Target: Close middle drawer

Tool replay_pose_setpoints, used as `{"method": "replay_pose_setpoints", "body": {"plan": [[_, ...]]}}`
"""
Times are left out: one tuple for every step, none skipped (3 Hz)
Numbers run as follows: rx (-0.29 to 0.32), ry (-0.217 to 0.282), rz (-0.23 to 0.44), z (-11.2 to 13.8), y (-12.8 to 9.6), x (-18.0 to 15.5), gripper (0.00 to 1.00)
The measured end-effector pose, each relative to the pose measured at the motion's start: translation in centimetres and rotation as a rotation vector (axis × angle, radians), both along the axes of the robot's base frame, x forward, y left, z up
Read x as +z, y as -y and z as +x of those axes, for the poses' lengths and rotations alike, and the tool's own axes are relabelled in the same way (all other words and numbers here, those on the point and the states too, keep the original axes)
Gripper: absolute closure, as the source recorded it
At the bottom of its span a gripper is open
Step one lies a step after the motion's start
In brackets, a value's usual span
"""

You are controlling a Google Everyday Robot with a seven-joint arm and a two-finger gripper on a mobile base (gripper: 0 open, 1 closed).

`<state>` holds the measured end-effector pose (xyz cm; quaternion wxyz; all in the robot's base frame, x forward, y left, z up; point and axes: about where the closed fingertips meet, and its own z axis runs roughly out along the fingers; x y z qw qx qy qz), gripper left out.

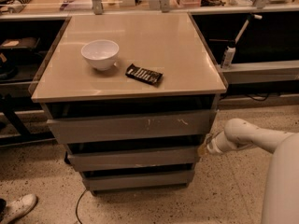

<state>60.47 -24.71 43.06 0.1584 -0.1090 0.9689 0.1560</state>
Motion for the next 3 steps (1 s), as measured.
{"method": "replay_pose_setpoints", "body": {"plan": [[-0.006, -0.026, 0.009, -0.9, 0.8, 0.2, 1.0], [-0.142, -0.064, -0.013, -4.3, 6.1, 1.6, 1.0], [-0.371, -0.116, -0.068, -9.7, 13.2, 3.8, 1.0]]}}
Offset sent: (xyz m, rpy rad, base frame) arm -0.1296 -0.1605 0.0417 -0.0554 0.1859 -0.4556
